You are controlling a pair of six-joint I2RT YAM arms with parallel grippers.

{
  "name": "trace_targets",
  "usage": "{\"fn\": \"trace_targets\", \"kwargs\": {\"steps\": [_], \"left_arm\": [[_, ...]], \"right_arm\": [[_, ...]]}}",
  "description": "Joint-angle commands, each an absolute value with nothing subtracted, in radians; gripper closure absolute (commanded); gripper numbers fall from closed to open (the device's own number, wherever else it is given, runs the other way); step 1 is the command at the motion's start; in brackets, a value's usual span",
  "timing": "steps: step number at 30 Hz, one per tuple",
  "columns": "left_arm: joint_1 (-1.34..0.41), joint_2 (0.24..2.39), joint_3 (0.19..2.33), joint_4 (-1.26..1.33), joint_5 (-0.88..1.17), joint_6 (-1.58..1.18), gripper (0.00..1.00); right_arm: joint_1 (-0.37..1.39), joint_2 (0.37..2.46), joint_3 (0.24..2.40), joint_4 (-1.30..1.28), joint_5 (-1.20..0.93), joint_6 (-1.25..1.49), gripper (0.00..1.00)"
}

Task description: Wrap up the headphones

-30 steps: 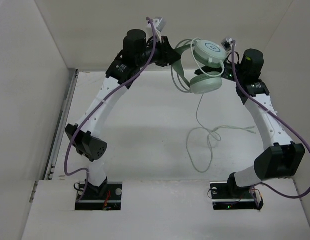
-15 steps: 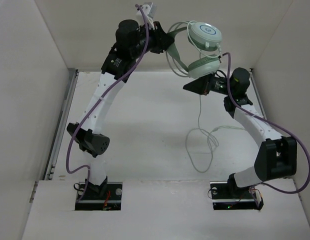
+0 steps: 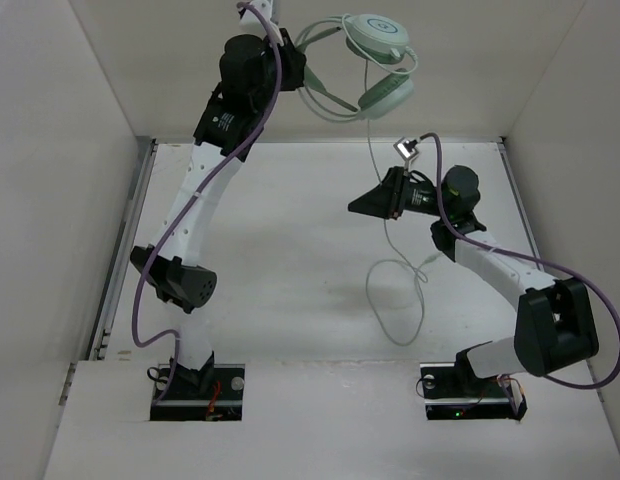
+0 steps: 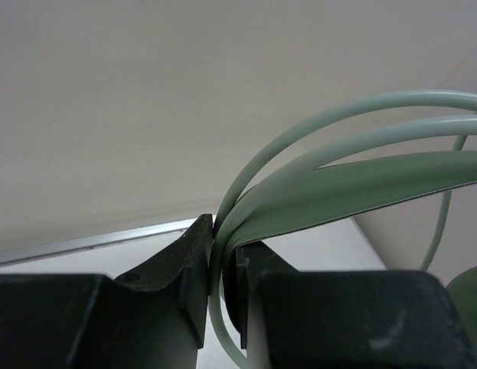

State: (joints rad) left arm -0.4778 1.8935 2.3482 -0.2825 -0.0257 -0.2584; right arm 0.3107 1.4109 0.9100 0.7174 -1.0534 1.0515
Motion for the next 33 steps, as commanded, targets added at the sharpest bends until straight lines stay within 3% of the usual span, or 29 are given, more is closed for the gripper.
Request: {"fn": "trace_targets", "kwargs": {"steps": [1, 13, 22, 26, 28, 33], "left_arm": [[-0.462, 1.855, 2.388, -0.176, -0.181, -0.265, 0.99], [-0.423, 1.904, 2.390, -0.115, -0.409, -0.126, 0.98], [-0.407, 1.931, 2.347, -0.055, -0.517, -0.038, 0.98], [-0.415, 1.944, 2.321, -0.025, -0.548, 0.018, 0.98], [-0.424, 1.941, 2.284, -0.005, -0.560, 0.054, 0.98], [-0.459, 1.919, 2.162, 0.037, -0.584, 0.133, 0.98]], "right_arm": [[0.303, 1.356, 0.899, 0.790, -1.040, 1.066, 0.48], [0.358, 1.313, 0.882, 0.675, -1.132, 1.000, 0.49], [0.395, 1.295, 0.949, 0.398, -1.183, 0.803, 0.54], [0.427, 1.295, 1.029, 0.272, -1.222, 0.707, 0.68], [0.429, 1.299, 1.093, 0.194, -1.233, 0.651, 0.82], [0.392, 1.321, 1.299, -0.070, -1.241, 0.481, 0.92]]}}
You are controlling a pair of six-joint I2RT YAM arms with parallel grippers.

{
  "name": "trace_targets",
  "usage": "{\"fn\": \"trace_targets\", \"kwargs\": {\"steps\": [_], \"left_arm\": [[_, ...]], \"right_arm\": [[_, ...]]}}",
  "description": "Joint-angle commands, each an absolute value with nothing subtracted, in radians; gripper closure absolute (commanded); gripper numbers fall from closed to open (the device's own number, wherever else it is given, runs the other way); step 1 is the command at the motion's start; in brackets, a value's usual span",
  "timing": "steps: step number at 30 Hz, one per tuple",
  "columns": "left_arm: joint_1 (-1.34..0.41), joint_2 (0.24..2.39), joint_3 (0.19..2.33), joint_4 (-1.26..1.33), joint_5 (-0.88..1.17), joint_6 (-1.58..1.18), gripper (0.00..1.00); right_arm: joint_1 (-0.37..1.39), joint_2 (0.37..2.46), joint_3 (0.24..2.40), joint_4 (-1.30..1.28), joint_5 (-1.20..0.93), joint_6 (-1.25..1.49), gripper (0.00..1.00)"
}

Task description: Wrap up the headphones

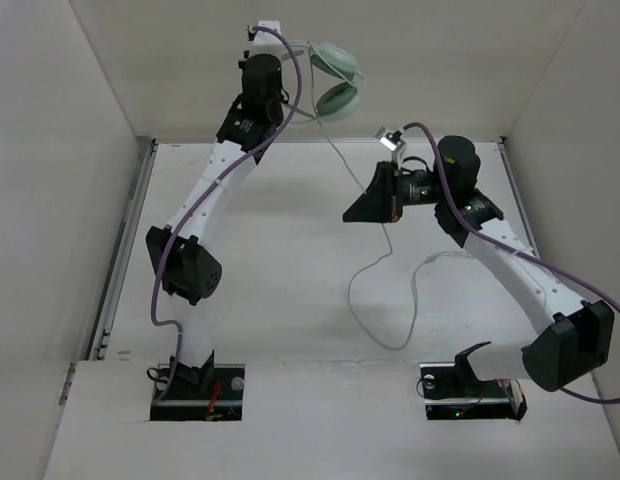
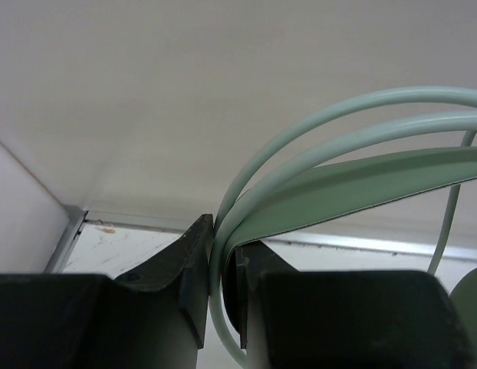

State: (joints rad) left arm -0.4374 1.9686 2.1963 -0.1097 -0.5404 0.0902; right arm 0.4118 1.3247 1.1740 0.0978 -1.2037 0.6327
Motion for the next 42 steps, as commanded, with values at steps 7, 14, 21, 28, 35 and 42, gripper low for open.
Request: {"fn": "trace_targets", "kwargs": {"steps": [7, 14, 21, 28, 35, 42], "left_arm": [[-0.505, 1.882, 1.956, 0.054, -0.578, 0.204, 0.98], [-0.568, 1.829, 1.833, -0.003, -0.499, 0.241, 0.98], [-0.631, 1.743, 1.744, -0.080, -0.339, 0.248, 0.99], [-0.696, 1.677, 1.698, -0.163, -0.204, 0.236, 0.99], [-0.743, 1.620, 1.684, -0.179, -0.107, 0.210, 0.99], [-0.736, 1.572, 1.750, -0.199, -0.011, 0.131, 0.99]], "right_arm": [[0.321, 1.377, 1.667, -0.574, -1.117, 0.070, 0.90], [0.402, 1.471, 1.876, -1.092, -0.576, -0.566, 0.96], [0.380, 1.425, 1.823, -0.907, -0.289, -0.633, 0.99], [0.320, 1.387, 1.700, -0.513, -0.055, -0.698, 1.00], [0.285, 1.414, 1.609, -0.279, 0.012, -0.712, 1.00], [0.196, 1.462, 1.559, -0.259, -0.092, -0.565, 0.94]]}}
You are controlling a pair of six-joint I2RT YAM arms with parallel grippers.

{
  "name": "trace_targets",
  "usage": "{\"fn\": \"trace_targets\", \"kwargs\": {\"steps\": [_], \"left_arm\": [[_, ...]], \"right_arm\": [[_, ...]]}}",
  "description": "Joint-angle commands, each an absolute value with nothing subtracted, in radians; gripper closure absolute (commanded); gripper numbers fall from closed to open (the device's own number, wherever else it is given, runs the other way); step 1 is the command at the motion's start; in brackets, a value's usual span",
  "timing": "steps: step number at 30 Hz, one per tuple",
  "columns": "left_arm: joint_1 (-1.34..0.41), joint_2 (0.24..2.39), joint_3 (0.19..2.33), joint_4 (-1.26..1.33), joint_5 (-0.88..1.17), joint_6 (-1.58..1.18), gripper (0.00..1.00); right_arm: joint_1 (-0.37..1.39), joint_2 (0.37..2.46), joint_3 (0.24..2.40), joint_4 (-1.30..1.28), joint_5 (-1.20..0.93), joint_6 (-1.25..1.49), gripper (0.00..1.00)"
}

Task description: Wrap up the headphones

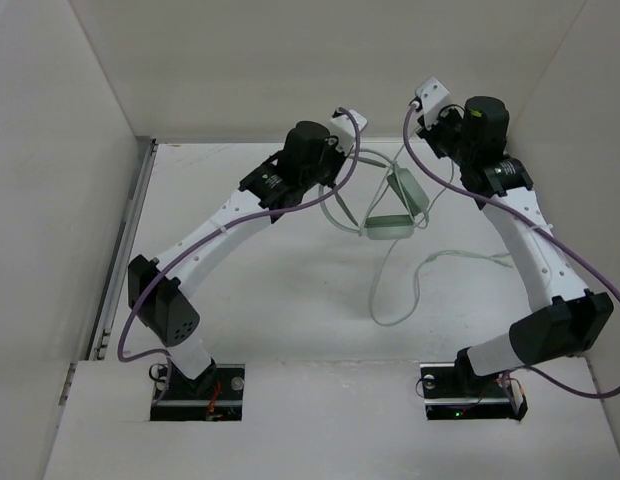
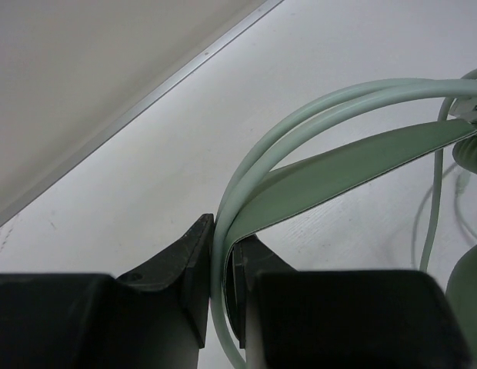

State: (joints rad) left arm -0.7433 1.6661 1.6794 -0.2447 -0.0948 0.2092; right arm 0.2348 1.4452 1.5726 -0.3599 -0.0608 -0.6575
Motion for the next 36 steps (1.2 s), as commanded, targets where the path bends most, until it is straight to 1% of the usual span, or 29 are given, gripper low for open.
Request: {"fn": "trace_targets", "kwargs": {"steps": [1, 3, 7, 9, 12, 14, 16, 19, 21, 24, 29, 33, 36], "left_arm": [[-0.732, 1.569, 1.768, -0.199, -0.002, 0.118, 0.99], [-0.726, 1.571, 1.821, -0.218, 0.018, 0.089, 0.99], [-0.716, 1.592, 1.939, -0.224, 0.087, 0.008, 0.99], [-0.711, 1.614, 2.011, -0.229, 0.127, -0.037, 0.99], [-0.699, 1.652, 2.123, -0.229, 0.181, -0.112, 0.99], [-0.691, 1.672, 2.179, -0.230, 0.208, -0.155, 0.99], [-0.682, 1.687, 2.224, -0.230, 0.233, -0.187, 0.99], [-0.673, 1.715, 2.288, -0.225, 0.242, -0.225, 0.99], [-0.668, 1.739, 2.338, -0.216, 0.255, -0.256, 0.99], [-0.670, 1.775, 2.402, -0.212, 0.256, -0.284, 0.98], [-0.668, 1.825, 2.491, -0.186, 0.230, -0.308, 0.98], [-0.644, 1.862, 2.536, -0.160, 0.155, -0.302, 0.98], [-0.605, 1.879, 2.542, -0.141, 0.057, -0.288, 0.98]], "right_arm": [[0.182, 1.462, 1.554, -0.264, -0.133, -0.513, 0.93], [0.144, 1.470, 1.552, -0.275, -0.234, -0.401, 0.92], [0.087, 1.483, 1.529, -0.261, -0.561, -0.119, 0.92], [0.076, 1.496, 1.510, -0.215, -0.702, 0.024, 0.91], [0.079, 1.505, 1.447, -0.056, -0.892, 0.258, 0.90], [0.079, 1.505, 1.399, 0.061, -0.964, 0.395, 0.85], [0.087, 1.509, 1.356, 0.194, -1.029, 0.548, 0.78], [0.107, 1.526, 1.277, 0.452, -1.078, 0.817, 0.70], [0.129, 1.540, 1.208, 0.679, -1.078, 1.012, 0.66], [0.169, 1.557, 1.152, 0.909, -1.058, 1.185, 0.61], [0.245, 1.545, 1.099, 0.920, -1.031, 1.219, 0.55], [0.321, 1.526, 1.023, 0.927, -1.023, 1.217, 0.53], [0.375, 1.505, 0.971, 0.922, -1.040, 1.194, 0.52]]}}
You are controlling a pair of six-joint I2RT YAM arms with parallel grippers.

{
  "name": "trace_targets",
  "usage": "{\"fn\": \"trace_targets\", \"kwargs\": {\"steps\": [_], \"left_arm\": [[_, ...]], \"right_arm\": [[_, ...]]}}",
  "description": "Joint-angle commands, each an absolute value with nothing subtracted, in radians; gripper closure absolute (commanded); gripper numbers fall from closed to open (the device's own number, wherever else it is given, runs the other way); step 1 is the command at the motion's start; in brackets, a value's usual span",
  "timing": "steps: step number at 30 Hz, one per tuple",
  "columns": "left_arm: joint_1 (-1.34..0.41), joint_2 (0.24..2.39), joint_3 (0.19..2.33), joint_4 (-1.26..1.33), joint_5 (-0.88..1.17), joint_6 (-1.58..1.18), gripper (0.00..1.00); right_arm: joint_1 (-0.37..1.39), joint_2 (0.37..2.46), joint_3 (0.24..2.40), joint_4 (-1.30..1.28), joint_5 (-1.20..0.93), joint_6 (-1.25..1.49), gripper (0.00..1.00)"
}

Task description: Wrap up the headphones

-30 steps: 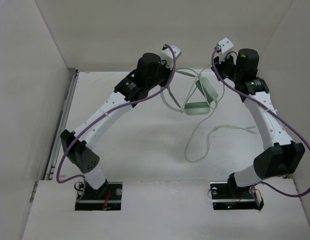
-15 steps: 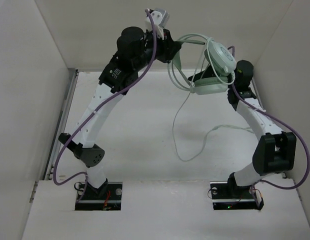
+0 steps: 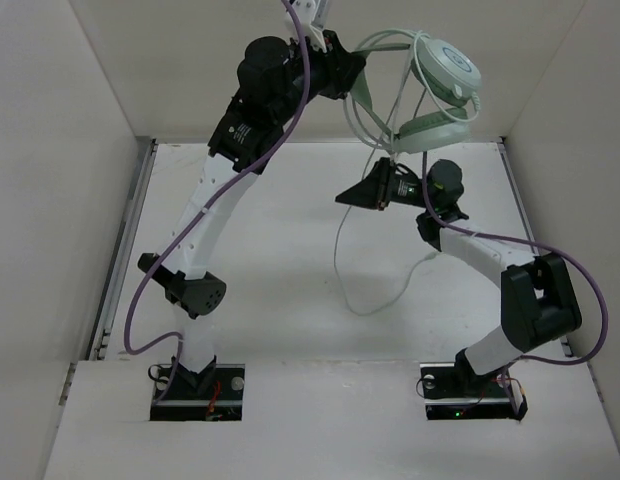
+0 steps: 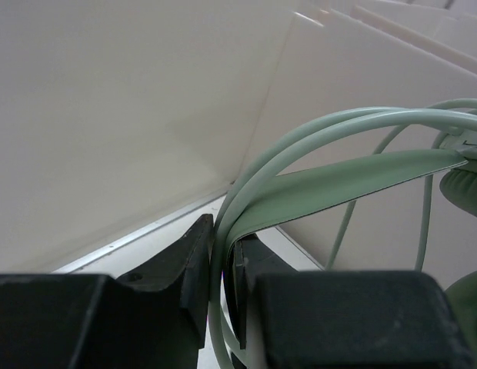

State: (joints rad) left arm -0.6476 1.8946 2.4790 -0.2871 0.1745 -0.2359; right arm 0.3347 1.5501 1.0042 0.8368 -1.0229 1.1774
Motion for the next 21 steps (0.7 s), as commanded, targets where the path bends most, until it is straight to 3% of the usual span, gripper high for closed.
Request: {"fn": "trace_targets", "kwargs": {"steps": [1, 15, 21], "left_arm": [[-0.591, 1.882, 2.543, -0.138, 0.025, -0.284, 0.98], [-0.475, 1.930, 2.557, -0.060, -0.340, -0.092, 0.98], [-0.447, 1.936, 2.494, 0.017, -0.457, 0.044, 0.98]], "right_arm": [[0.389, 1.497, 0.956, 0.919, -1.045, 1.184, 0.52], [0.501, 1.405, 0.856, 0.853, -1.161, 1.102, 0.53], [0.508, 1.339, 0.848, 0.691, -1.209, 0.985, 0.63]]}}
